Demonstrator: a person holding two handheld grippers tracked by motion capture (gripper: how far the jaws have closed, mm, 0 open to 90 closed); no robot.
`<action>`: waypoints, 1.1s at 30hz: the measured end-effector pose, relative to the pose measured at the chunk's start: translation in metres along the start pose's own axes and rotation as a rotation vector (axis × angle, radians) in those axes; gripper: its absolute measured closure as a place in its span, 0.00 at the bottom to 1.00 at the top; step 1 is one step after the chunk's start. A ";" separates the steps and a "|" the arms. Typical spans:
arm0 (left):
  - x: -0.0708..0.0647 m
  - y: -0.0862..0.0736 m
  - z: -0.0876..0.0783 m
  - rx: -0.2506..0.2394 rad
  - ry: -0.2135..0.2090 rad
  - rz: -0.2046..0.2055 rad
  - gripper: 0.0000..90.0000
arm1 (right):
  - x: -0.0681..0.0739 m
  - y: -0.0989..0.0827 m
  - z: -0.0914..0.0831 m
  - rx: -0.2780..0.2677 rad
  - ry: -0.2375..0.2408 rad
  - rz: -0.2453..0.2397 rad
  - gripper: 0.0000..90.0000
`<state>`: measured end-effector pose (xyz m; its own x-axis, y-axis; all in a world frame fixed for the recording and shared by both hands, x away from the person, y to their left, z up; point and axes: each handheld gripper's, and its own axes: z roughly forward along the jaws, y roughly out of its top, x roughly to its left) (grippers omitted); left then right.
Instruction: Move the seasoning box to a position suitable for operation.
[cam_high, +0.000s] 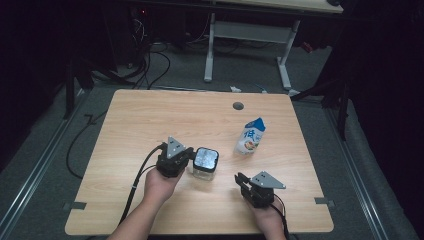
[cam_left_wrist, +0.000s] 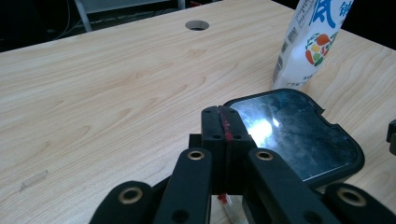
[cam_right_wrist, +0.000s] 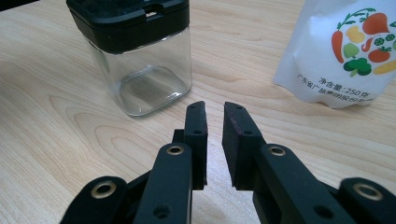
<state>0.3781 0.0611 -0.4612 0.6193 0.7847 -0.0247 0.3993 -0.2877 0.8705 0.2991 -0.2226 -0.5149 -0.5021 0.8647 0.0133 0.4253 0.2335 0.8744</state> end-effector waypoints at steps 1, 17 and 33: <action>0.000 0.000 0.000 0.000 0.001 0.000 1.00 | 0.000 0.000 0.000 -0.001 0.000 -0.001 0.89; 0.000 -0.004 0.003 -0.016 0.009 -0.003 1.00 | 0.001 0.000 -0.001 -0.003 0.001 -0.005 0.89; 0.001 -0.007 0.003 -0.035 0.002 -0.017 1.00 | 0.001 0.000 0.000 0.002 -0.004 -0.003 0.94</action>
<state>0.3783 0.0622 -0.4685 0.6111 0.7906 -0.0389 0.3859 -0.2546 0.8867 0.2984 -0.2215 -0.5147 -0.5001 0.8660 0.0084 0.4253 0.2371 0.8734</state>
